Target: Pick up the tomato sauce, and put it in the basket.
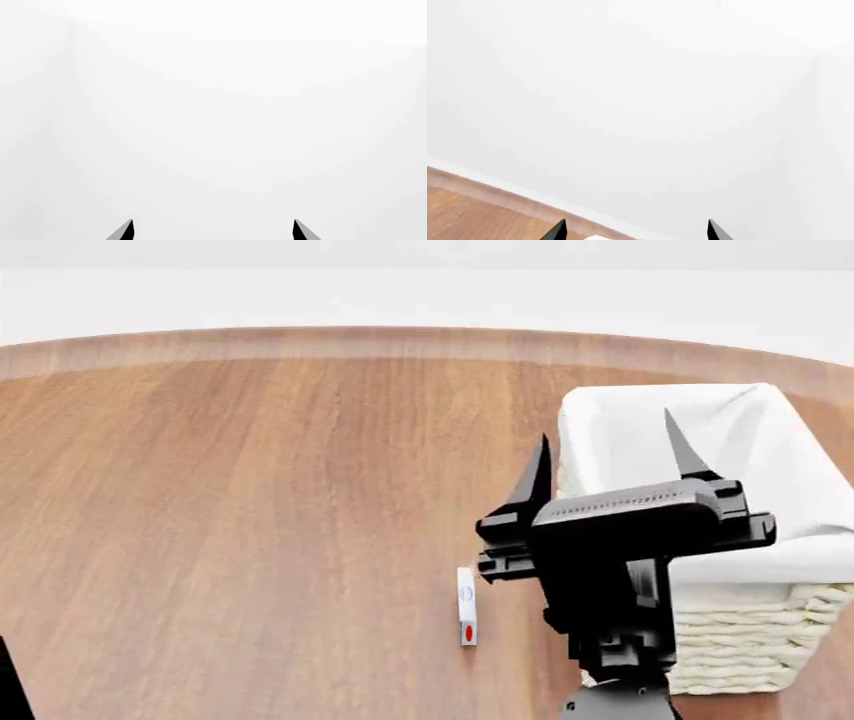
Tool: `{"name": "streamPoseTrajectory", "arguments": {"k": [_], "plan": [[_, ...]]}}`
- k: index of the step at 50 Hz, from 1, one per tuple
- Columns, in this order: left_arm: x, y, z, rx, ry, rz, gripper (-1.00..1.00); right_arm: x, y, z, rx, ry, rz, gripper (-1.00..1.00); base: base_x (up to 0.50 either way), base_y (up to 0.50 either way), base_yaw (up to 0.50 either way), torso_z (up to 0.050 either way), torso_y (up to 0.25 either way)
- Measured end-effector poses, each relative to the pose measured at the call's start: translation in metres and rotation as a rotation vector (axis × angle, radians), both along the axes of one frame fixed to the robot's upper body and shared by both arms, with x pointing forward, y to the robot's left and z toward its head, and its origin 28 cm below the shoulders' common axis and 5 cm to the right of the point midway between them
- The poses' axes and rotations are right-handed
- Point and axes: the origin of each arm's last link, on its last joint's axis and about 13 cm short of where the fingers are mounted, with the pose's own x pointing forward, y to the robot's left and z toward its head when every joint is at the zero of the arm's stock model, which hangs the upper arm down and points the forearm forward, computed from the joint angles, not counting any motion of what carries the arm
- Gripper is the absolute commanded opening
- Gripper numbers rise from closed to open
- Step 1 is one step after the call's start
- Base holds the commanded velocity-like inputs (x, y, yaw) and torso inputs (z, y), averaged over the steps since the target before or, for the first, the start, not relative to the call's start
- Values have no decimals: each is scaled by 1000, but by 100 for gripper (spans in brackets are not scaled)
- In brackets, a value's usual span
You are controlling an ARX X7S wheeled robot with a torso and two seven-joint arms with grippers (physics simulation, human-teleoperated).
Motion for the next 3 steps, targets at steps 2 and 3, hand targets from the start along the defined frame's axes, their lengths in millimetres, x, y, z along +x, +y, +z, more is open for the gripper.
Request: {"name": "streamPoseTrajectory", "arguments": {"k": [2,3], "plan": [[0,0,0,0,0,-1,100,-3,2,-1,-6,-6,2,100,0,0,0,0,0],[0,0,0,1,0,-2,100,-5,2,-1,-8,-9,3,100,0,0,0,0,0]]}}
